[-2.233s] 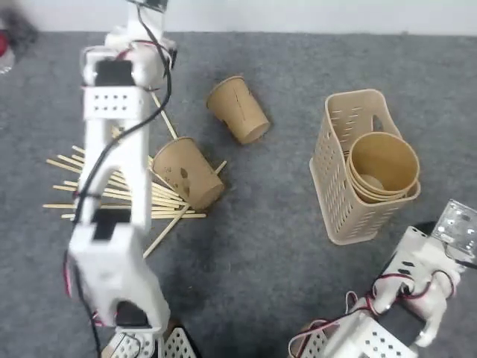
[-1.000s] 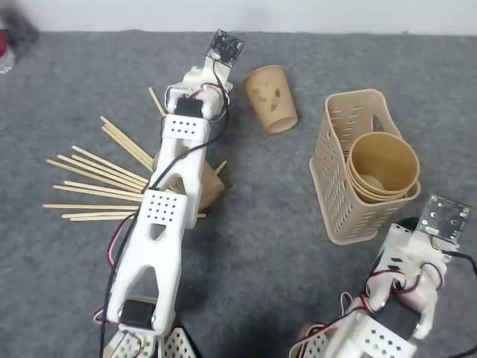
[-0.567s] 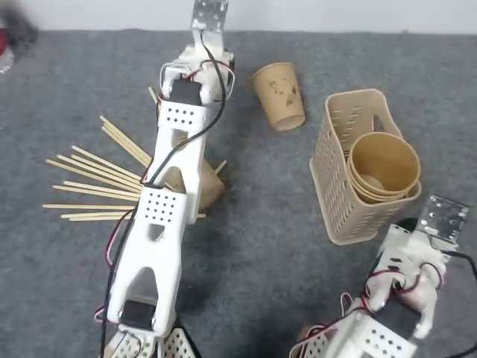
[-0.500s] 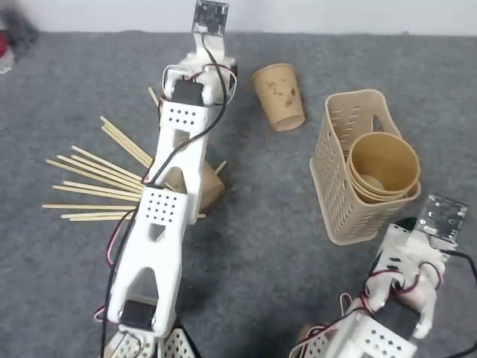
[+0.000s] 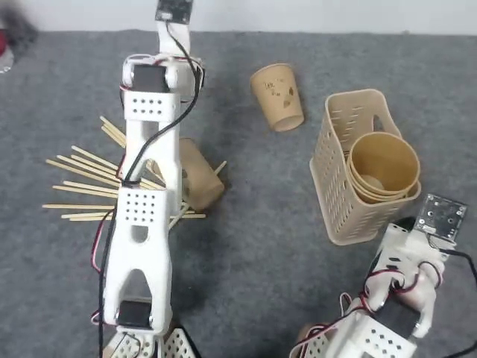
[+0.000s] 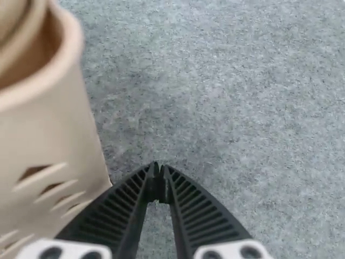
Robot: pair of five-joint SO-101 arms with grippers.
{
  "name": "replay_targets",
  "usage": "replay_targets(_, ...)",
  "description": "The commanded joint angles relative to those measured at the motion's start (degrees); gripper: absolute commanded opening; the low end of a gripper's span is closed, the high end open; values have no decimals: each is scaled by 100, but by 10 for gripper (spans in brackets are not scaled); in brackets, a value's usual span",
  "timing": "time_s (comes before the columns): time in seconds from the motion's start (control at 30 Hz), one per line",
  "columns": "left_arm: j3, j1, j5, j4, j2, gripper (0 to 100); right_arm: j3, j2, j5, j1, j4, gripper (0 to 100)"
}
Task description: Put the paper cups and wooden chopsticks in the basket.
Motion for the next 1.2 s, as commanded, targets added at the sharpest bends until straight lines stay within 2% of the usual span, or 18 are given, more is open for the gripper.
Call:
replay_targets(0.0, -242, -387, -290, 659, -1099, 115, -457, -75, -88, 259, -66, 6)
replay_targets(0.17, -242, -1521, -290, 677, -1837, 115, -1644, -66, -62, 224, -66, 6)
replay_targets(0.23, -215, -1943, -290, 695, -2180, 115, -2330, -4, 105, -101, -66, 28)
replay_targets(0.37, 374, -2479, -290, 695, -3191, 115, -3367, 4, 1196, -1481, -66, 112)
replay_targets(0.47, 1270, -2479, -290, 686, -4255, 115, -3789, 57, 1969, -2545, -110, 125)
replay_targets(0.53, 2009, -2277, -290, 677, -5108, 115, -4018, 312, 2198, -3064, -171, 108)
replay_targets(0.7, 4585, -1697, -290, 659, -7349, 115, -4774, 1833, 1890, -3591, -532, 62)
replay_targets(0.87, 7767, -1618, -325, 387, -9222, 115, -6145, 3758, 1275, -4382, -558, 54)
replay_targets(1.03, 10721, -1881, -334, -501, -11051, 115, -7648, 5508, 1275, -5499, -374, 40)
replay_targets(1.1, 12057, -2198, -343, -1143, -11798, 115, -8149, 6211, 1275, -5780, -180, 2)
replay_targets(1.17, 13393, -2585, -343, -1934, -12510, 115, -8501, 6844, 1275, -5895, 4, 10)
